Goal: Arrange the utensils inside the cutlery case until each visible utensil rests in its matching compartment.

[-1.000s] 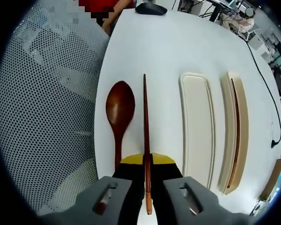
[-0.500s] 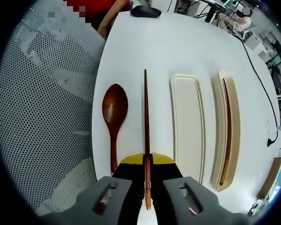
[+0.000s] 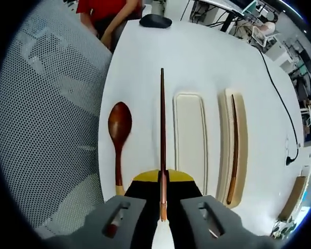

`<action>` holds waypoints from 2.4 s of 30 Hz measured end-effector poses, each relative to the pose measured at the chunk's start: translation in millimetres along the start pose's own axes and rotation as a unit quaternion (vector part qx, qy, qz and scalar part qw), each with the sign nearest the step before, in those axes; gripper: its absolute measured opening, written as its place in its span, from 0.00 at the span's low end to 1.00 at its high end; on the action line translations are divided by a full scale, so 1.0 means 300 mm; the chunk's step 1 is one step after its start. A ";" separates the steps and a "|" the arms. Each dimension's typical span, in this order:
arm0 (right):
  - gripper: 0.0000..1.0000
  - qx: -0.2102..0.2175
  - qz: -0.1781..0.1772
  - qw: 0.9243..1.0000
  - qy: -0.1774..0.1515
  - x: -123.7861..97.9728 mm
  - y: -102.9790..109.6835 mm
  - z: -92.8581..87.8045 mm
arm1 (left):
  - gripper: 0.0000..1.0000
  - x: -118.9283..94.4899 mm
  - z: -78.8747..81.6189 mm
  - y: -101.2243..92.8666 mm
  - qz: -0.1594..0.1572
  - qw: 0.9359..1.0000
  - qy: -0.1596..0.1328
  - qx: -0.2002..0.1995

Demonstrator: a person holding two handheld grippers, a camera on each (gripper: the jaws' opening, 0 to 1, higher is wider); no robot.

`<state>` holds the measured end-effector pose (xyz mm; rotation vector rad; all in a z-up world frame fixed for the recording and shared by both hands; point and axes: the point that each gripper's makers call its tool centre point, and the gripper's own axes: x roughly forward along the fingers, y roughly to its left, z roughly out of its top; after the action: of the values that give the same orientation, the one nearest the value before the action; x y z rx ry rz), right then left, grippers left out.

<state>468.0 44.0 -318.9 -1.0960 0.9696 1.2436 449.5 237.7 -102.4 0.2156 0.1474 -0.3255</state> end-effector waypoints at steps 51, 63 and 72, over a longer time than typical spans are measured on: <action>0.00 0.004 -0.047 0.999 0.027 -0.124 -0.256 -0.025 | 0.50 -0.001 0.004 -0.011 -0.006 1.000 -0.004 -0.009; 0.00 0.006 -0.057 0.998 0.019 -0.123 -0.365 0.034 | 0.50 0.000 0.002 -0.008 -0.005 1.000 -0.002 -0.012; 0.00 0.008 -0.047 0.999 0.015 -0.083 -0.400 0.067 | 0.50 0.001 -0.002 -0.006 -0.004 1.000 0.000 -0.013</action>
<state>584.7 58.2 -278.6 -1.1381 0.9390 1.1446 449.2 236.1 -103.3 0.1898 0.1523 -0.3320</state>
